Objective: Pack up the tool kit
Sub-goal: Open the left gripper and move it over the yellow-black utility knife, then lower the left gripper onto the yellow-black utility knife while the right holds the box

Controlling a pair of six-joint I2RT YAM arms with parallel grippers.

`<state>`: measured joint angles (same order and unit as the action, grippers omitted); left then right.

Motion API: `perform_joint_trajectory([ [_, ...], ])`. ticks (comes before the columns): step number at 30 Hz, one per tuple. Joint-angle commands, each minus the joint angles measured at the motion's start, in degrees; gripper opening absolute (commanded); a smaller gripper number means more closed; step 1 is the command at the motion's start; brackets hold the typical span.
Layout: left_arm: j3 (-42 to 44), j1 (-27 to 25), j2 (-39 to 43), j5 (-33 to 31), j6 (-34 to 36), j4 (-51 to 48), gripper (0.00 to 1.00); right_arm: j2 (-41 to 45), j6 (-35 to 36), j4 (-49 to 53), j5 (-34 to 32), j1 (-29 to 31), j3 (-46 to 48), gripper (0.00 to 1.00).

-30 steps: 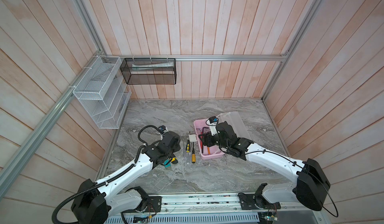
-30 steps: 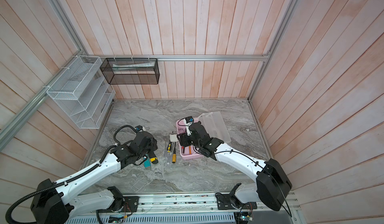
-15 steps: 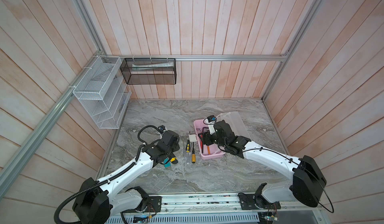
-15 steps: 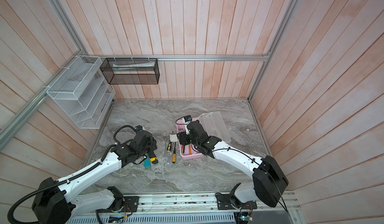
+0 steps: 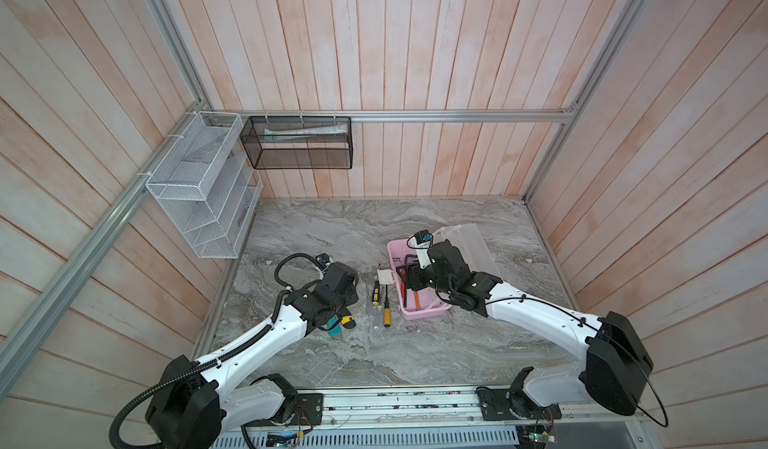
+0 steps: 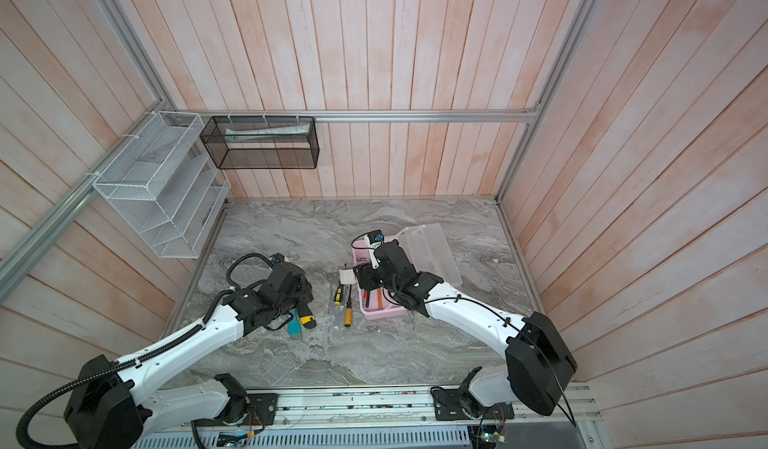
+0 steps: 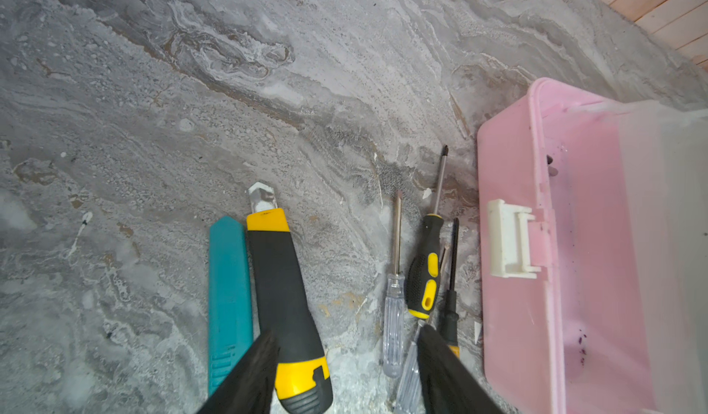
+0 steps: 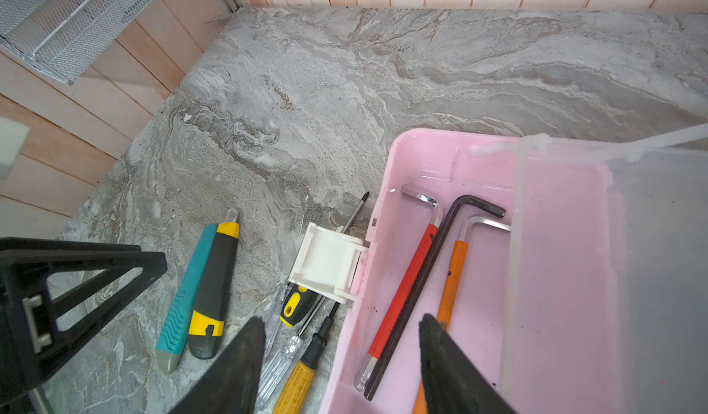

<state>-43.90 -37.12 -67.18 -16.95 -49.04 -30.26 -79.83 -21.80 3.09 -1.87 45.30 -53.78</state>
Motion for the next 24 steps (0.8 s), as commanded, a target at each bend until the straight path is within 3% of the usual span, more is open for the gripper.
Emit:
perform_joint_trajectory([
  [1, 2.7, 0.3, 0.4, -0.2, -2.3, -1.0, 0.60, -0.1, 0.2, 0.6, -0.6, -0.2, -1.0, 0.63],
  [24, 5.1, 0.3, -8.7, 1.1, -2.8, 4.1, 0.55, -1.0, -1.0, -1.1, 1.0, -0.4, 0.9, 0.62],
])
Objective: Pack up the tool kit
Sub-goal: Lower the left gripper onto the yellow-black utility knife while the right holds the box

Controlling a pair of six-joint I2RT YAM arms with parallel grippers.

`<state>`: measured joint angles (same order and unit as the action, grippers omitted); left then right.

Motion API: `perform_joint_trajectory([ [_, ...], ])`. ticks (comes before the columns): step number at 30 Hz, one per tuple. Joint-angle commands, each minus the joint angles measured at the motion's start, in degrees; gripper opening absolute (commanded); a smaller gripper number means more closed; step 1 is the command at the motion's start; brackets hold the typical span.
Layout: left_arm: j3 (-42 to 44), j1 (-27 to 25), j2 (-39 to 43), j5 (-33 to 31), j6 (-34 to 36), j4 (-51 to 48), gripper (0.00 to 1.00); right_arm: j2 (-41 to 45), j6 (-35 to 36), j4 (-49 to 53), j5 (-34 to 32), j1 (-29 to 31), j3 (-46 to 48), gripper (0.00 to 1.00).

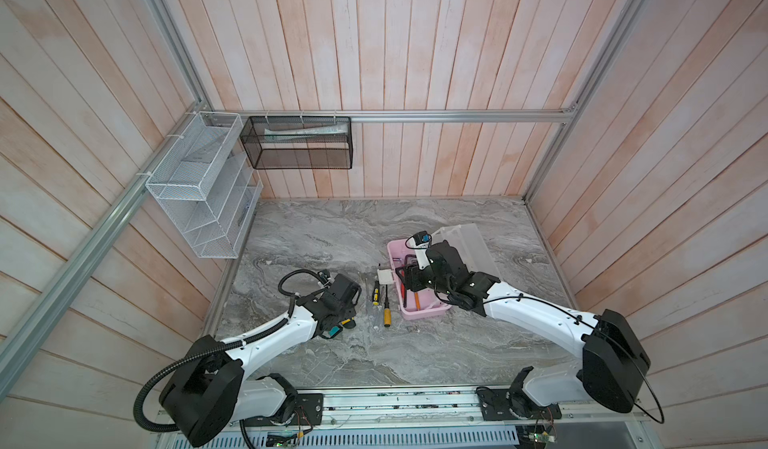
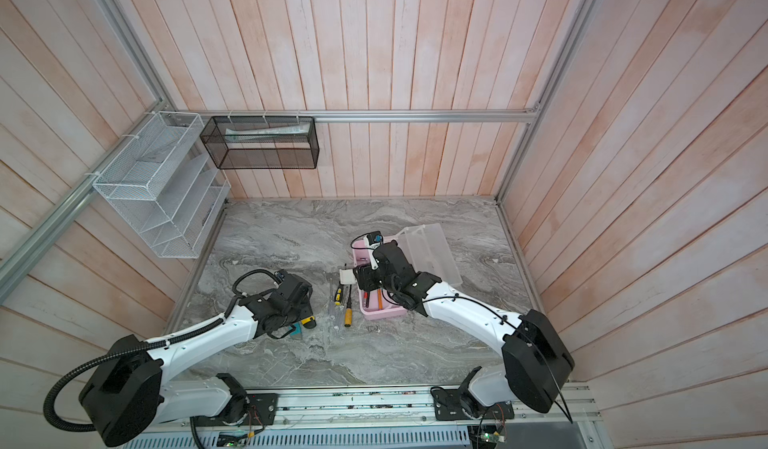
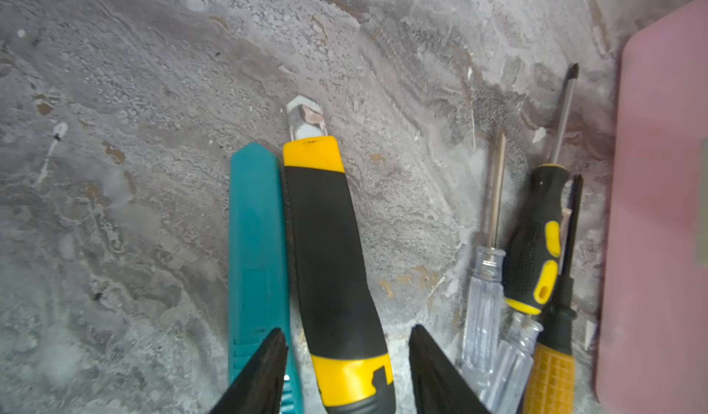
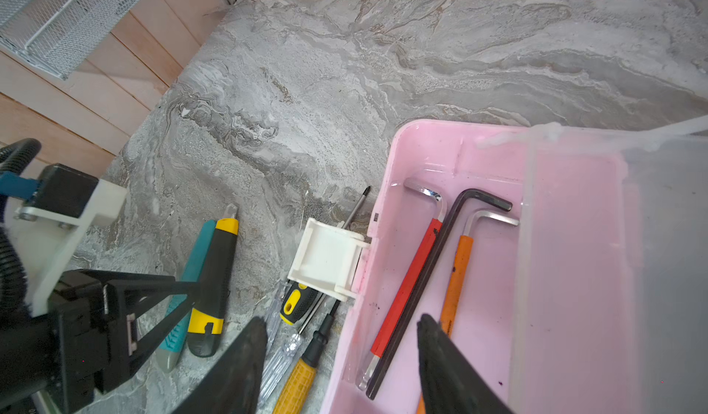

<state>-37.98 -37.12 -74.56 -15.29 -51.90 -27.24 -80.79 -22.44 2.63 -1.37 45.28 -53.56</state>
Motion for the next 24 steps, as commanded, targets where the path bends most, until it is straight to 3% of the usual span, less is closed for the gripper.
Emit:
perform_joint_trajectory([
  [1, -1.0, 0.3, -1.9, -0.6, 0.0, 1.1, 0.55, 0.2, -0.5, -0.8, 0.5, -0.4, 1.1, 0.62],
  [15, -2.7, 0.5, -7.2, -1.2, 1.5, 2.6, 0.52, 2.9, -1.6, -2.0, 0.7, -1.3, 4.1, 0.62],
  [24, -3.8, 0.5, -10.4, -1.2, 3.6, 3.9, 0.45, 3.2, -3.1, -3.5, 2.2, -2.3, 6.0, 0.62],
])
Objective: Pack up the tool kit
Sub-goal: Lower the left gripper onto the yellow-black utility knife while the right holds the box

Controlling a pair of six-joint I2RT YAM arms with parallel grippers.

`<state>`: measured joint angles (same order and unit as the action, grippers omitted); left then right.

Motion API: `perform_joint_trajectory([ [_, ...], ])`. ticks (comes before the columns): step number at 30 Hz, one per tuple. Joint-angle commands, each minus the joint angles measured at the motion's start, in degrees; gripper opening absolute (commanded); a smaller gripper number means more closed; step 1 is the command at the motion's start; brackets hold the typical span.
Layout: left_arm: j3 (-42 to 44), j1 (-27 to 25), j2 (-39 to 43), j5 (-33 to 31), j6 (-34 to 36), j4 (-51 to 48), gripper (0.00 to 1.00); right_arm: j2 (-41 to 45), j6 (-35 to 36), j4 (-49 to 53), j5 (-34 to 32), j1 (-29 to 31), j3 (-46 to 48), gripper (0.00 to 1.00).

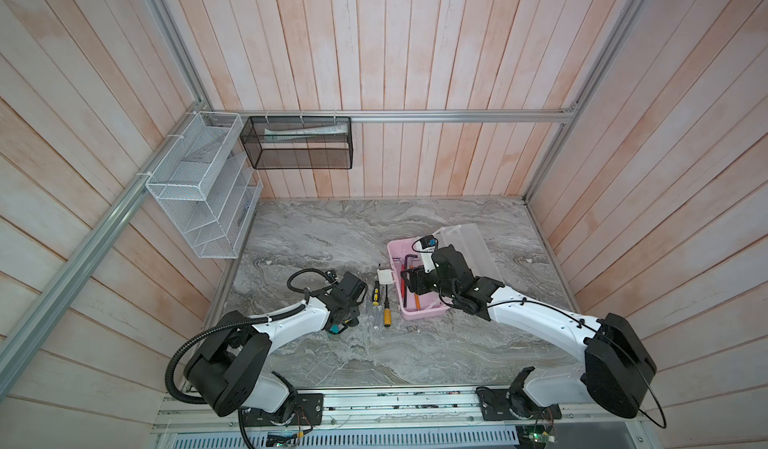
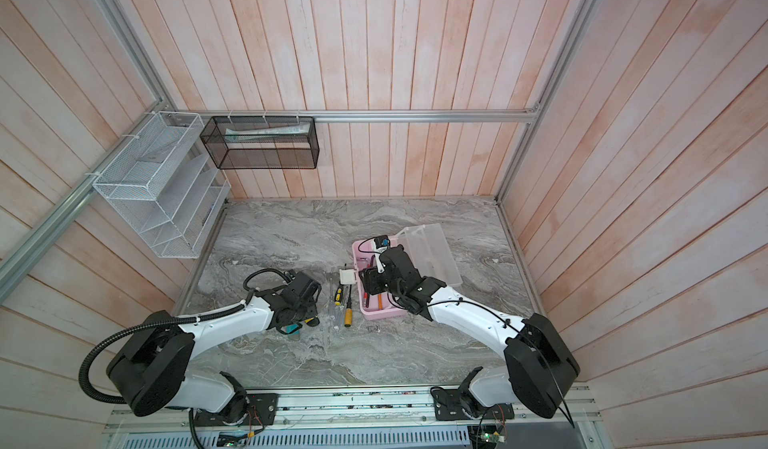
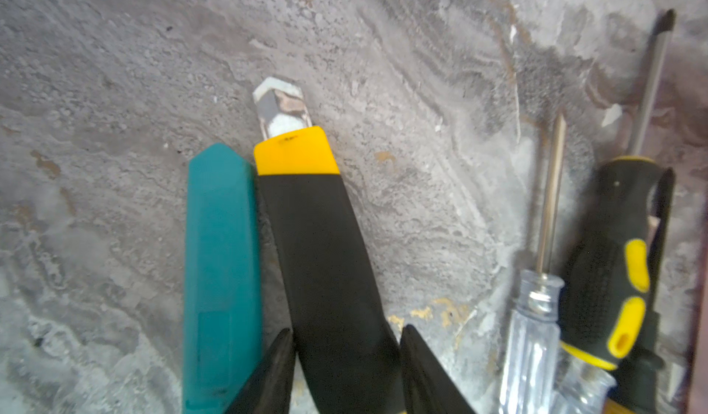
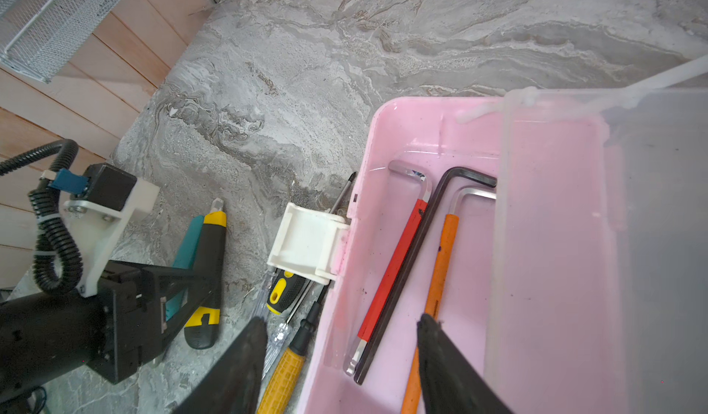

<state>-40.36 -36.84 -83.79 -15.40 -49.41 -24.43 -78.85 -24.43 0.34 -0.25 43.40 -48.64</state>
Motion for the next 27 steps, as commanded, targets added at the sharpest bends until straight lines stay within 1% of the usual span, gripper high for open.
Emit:
perform_joint_trajectory([
  [1, -1.5, 0.2, -1.6, -1.0, 1.4, 1.2, 0.44, 1.4, -1.5, -1.5, 1.2, -0.5, 1.4, 0.62],
  [8, -2.8, 0.2, -3.7, 0.2, 4.2, 2.6, 0.44, 2.2, -2.5, -2.2, 1.9, -0.9, 3.0, 0.61],
  [11, -4.3, 0.2, -4.8, 0.0, 5.2, 1.6, 0.44, 2.6, -2.6, -2.5, 1.9, -1.0, 3.5, 0.61],
  [16, -5.3, 0.3, -6.3, -1.4, 5.8, 0.8, 0.45, 2.8, -3.2, -3.4, 1.8, -1.3, 4.4, 0.61],
  [21, -6.1, 0.3, -8.3, -1.2, 6.2, 0.8, 0.47, 2.6, -3.5, -3.8, 1.9, -1.6, 5.0, 0.60],
  [27, -6.5, 0.3, -9.2, -1.5, 5.8, 1.1, 0.46, 2.4, -3.6, -4.3, 2.5, -1.9, 5.3, 0.60],
])
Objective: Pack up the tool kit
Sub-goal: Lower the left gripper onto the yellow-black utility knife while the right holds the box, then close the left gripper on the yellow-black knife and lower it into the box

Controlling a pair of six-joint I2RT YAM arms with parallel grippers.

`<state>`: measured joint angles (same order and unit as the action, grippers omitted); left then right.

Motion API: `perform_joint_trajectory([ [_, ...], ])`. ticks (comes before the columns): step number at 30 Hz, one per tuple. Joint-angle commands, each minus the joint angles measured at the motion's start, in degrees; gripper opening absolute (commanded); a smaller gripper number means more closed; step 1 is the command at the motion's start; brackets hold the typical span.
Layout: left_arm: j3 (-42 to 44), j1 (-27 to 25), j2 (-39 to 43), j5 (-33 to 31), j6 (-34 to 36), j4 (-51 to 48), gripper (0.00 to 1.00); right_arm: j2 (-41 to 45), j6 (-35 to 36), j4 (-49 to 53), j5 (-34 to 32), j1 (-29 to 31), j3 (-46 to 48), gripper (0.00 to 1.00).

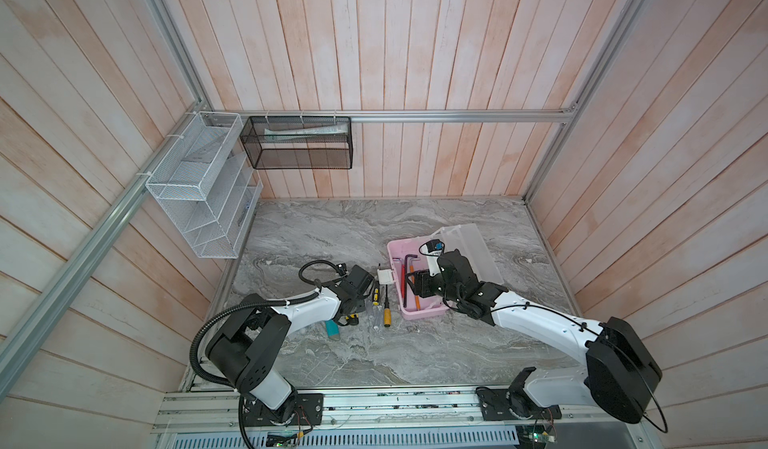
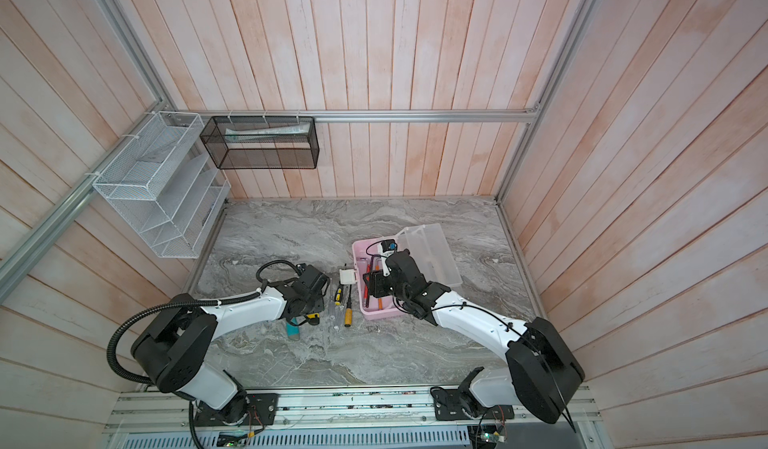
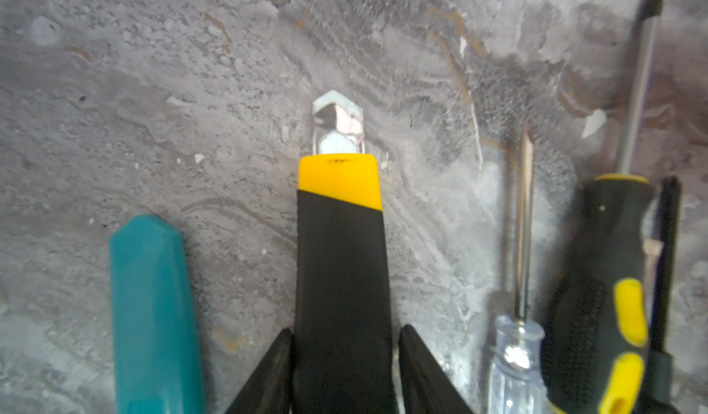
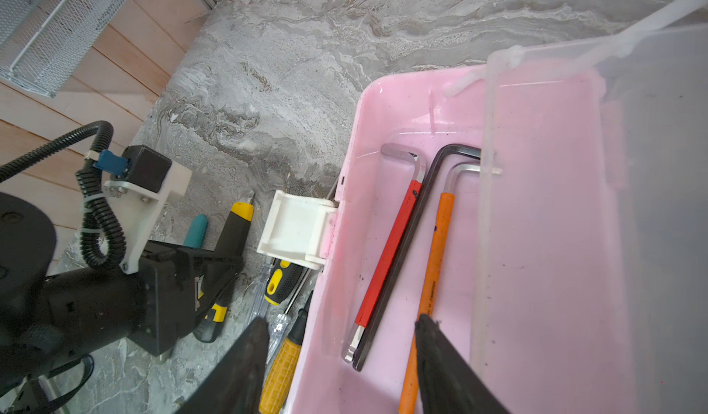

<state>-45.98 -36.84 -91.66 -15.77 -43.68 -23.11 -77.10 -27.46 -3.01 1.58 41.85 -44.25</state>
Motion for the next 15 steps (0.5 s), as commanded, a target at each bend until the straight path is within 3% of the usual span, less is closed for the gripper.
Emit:
perform_joint_trajectory([
  [1, -0.9, 0.3, -1.3, -1.1, 0.1, -0.2, 0.44, 0.6, -0.6, -0.9, 0.7, -0.4, 0.9, 0.60],
  [15, -1.7, 0.3, 0.3, -1.3, 0.8, -0.6, 0.31, 0.4, -0.9, -1.0, 1.1, -0.9, 0.4, 0.60],
])
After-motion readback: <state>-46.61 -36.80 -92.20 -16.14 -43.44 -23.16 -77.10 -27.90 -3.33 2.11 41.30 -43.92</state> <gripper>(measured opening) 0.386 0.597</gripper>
